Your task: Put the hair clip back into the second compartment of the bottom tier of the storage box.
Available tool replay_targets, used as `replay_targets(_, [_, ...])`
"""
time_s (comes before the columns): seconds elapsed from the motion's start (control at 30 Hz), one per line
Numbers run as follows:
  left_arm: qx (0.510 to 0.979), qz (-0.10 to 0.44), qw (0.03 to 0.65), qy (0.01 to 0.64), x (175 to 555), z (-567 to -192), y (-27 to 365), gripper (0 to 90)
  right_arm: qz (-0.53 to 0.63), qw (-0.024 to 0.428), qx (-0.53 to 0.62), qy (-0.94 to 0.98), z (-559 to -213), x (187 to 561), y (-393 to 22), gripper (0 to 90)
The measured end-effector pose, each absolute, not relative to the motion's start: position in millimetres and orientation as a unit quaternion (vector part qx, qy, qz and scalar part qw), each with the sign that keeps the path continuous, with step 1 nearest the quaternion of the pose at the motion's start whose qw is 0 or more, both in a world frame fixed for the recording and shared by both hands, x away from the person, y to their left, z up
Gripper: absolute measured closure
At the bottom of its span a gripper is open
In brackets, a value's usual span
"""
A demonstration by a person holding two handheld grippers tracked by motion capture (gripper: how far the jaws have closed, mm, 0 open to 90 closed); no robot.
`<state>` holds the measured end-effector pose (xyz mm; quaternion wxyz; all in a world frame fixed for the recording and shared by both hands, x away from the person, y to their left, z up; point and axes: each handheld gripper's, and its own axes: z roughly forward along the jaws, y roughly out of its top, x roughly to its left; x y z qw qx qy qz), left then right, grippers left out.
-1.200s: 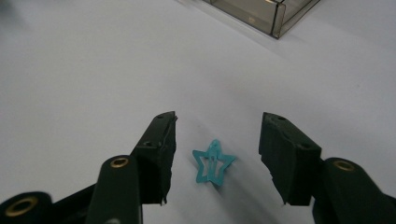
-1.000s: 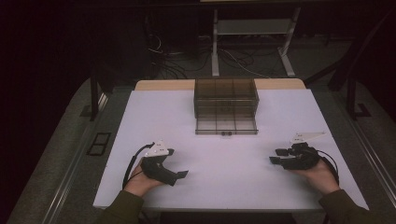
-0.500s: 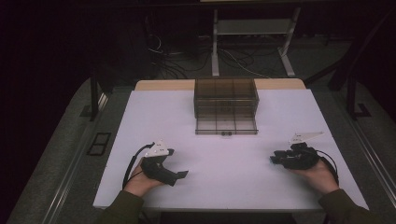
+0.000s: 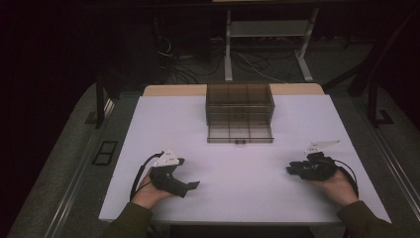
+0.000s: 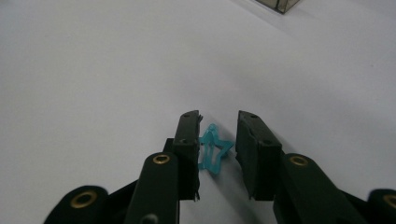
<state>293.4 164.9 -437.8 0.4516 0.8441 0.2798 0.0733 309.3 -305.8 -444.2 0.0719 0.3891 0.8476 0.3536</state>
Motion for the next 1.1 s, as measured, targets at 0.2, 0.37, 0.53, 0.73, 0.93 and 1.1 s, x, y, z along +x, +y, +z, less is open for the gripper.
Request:
replay_targets(0.2, [0.844,0.074,0.451,0.28,293.4,-437.7,165.2,0.0,0.347,0.075,0.381,0.854,-445.9,308.7,-303.1,71.1])
replay_targets(0.37, [0.844,0.074,0.451,0.28,293.3,-437.5,165.2,0.0,0.34,0.088,0.373,0.859,-446.3,306.7,-300.8,73.3])
replay_targets(0.53, [0.844,0.075,0.451,0.281,293.1,-437.4,165.5,0.0,0.336,0.1,0.359,0.865,-446.5,303.2,-297.5,78.8])
replay_targets(0.73, [0.843,0.077,0.451,0.281,293.5,-437.9,165.7,0.0,0.338,0.105,0.352,0.866,-447.8,300.6,-297.0,82.5])
replay_targets(0.93, [0.843,0.078,0.452,0.281,293.2,-437.5,164.8,0.0,0.339,0.107,0.349,0.867,-447.5,299.1,-296.1,85.5])
replay_targets(1.1, [0.843,0.078,0.452,0.281,292.9,-437.3,164.5,0.0,0.341,0.104,0.348,0.867,-446.7,299.5,-295.6,87.6])
